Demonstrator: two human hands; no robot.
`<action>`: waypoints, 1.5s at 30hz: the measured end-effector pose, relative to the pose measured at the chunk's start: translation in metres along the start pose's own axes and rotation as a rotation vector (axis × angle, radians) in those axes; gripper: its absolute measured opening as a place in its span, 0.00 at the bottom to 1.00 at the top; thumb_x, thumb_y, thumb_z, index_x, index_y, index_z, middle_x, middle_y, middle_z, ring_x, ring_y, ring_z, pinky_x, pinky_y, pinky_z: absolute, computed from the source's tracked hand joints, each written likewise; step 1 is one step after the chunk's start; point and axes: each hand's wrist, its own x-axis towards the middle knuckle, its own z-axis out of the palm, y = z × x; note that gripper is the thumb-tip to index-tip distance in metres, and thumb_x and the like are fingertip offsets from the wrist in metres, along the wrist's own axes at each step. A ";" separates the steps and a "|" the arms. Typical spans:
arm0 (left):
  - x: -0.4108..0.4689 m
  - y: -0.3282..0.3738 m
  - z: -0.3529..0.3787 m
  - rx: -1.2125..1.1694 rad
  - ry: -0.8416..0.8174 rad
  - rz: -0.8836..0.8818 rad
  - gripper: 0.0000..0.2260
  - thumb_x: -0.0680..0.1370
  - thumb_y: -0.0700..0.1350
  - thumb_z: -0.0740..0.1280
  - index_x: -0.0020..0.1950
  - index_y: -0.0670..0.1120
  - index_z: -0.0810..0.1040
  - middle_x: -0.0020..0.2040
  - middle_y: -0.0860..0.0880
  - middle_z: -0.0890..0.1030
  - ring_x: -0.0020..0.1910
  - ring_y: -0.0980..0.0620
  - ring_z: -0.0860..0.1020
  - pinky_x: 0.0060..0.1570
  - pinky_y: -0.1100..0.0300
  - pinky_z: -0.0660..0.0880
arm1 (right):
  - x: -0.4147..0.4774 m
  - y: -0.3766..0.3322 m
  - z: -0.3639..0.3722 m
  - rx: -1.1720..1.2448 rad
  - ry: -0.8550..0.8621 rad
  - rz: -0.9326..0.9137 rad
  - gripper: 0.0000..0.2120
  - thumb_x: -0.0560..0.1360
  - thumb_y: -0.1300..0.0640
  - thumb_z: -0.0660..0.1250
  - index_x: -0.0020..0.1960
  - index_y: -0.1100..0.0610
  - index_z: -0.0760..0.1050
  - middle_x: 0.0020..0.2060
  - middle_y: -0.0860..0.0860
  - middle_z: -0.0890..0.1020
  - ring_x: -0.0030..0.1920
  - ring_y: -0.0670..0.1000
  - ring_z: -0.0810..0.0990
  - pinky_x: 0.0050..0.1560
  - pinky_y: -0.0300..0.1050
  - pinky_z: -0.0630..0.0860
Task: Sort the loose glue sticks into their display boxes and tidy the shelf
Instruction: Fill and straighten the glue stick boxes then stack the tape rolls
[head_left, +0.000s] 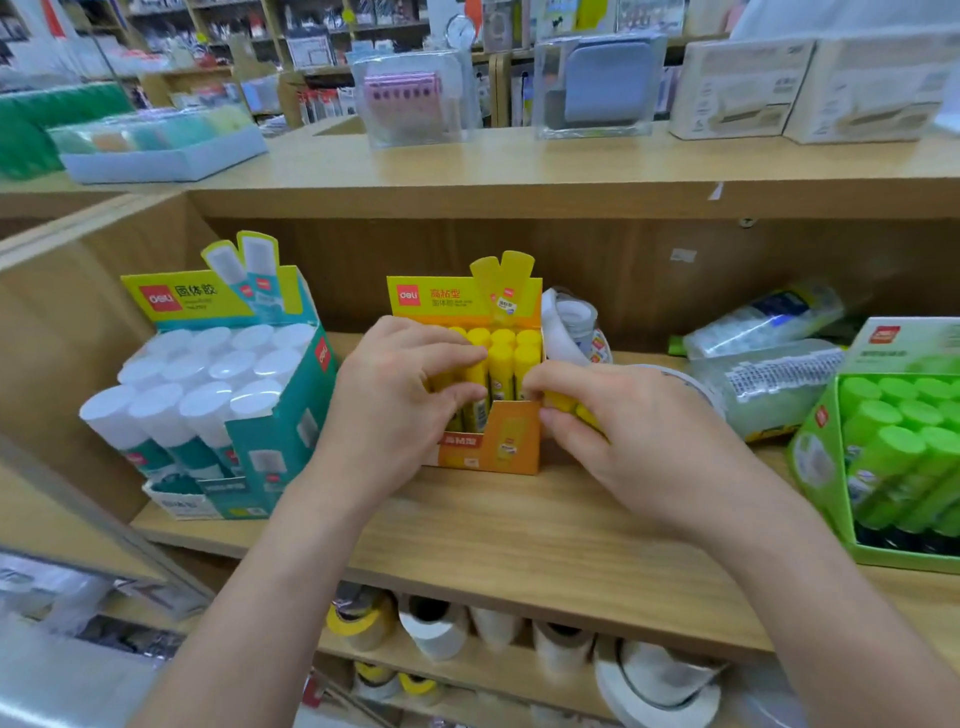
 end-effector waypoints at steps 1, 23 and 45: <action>0.000 -0.001 0.001 0.024 -0.001 0.026 0.13 0.69 0.43 0.77 0.52 0.46 0.85 0.50 0.52 0.83 0.53 0.50 0.76 0.52 0.61 0.71 | -0.001 0.001 0.000 0.026 -0.004 0.013 0.06 0.79 0.46 0.59 0.55 0.41 0.70 0.37 0.43 0.74 0.42 0.49 0.75 0.43 0.50 0.73; -0.025 0.007 -0.005 0.016 -0.147 -0.071 0.22 0.77 0.34 0.65 0.68 0.53 0.75 0.66 0.59 0.74 0.70 0.58 0.66 0.66 0.64 0.62 | 0.017 -0.003 -0.010 1.105 0.371 0.221 0.04 0.76 0.62 0.68 0.50 0.56 0.77 0.33 0.57 0.76 0.22 0.44 0.70 0.20 0.39 0.63; -0.037 0.003 0.004 -0.072 0.004 -0.044 0.17 0.78 0.47 0.58 0.64 0.51 0.78 0.63 0.57 0.77 0.67 0.60 0.70 0.72 0.57 0.59 | 0.024 0.008 -0.022 0.120 0.176 -0.010 0.07 0.73 0.58 0.71 0.48 0.47 0.82 0.43 0.44 0.79 0.45 0.46 0.77 0.48 0.48 0.75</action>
